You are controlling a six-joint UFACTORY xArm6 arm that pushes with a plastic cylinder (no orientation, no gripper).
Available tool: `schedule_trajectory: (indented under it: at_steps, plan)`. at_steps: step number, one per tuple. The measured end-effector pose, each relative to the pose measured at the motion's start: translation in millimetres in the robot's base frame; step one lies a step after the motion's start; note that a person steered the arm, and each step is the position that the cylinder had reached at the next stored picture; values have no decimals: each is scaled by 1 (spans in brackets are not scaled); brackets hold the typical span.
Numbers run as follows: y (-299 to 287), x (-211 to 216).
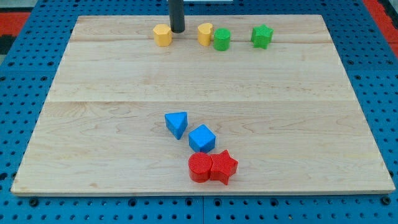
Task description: Keep the green circle and yellow heart in a diagonal line at the bottom left of the green star
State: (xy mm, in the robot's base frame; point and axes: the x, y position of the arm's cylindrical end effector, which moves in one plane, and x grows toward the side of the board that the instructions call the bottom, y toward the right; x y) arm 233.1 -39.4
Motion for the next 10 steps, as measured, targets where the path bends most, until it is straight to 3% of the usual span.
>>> schedule_trajectory:
  at_steps: [2, 3, 6, 7, 8, 9, 10]
  plan:
    - [50, 13]
    - [55, 30]
    - [44, 19]
    - [71, 20]
    - [102, 45]
    - [101, 73]
    - [80, 73]
